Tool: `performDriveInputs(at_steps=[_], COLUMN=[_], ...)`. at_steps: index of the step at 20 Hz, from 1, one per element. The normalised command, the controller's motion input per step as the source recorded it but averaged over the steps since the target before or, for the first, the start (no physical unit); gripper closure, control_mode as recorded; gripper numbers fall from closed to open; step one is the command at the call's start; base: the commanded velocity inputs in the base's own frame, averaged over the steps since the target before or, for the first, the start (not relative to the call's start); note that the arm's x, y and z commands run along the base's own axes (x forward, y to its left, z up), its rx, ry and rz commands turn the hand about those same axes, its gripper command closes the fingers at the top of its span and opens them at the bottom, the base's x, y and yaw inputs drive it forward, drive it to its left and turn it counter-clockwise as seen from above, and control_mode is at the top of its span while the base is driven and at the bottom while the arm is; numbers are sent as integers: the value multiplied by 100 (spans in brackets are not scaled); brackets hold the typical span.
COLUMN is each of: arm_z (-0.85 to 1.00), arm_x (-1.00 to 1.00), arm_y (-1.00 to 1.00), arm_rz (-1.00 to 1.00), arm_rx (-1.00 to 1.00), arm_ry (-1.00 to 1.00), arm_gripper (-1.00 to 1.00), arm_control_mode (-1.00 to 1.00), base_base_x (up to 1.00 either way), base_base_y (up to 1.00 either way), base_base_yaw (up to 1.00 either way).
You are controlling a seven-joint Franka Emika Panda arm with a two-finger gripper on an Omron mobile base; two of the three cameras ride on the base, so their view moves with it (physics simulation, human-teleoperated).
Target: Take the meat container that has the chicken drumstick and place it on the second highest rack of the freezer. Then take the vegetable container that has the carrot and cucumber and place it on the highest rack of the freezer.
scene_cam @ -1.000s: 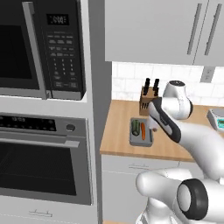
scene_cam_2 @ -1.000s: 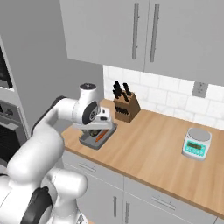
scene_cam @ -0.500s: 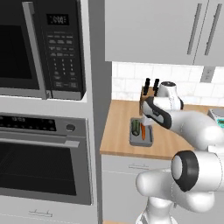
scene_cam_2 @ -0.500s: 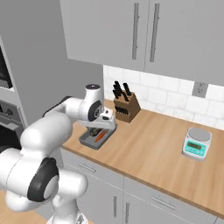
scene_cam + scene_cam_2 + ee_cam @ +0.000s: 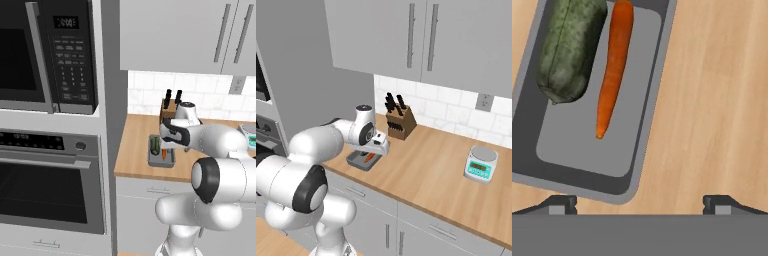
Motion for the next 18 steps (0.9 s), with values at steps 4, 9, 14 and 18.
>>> performDriveInputs(at_steps=[4, 9, 14, 18], arm_z=[-23, -28, -38, -41], arm_x=[-12, 0, 0, 0], arm_y=[0, 0, 0, 0], arm_rz=[0, 0, 0, 0], arm_rx=[0, 0, 0, 0], arm_ry=[0, 0, 0, 0], arm_gripper=[-100, -100, -100, -100], arm_control_mode=[-100, -100, -100, -100], base_base_x=[0, 0, 0, 0], base_base_y=[0, 0, 0, 0], base_base_yaw=[0, 0, 0, 0])
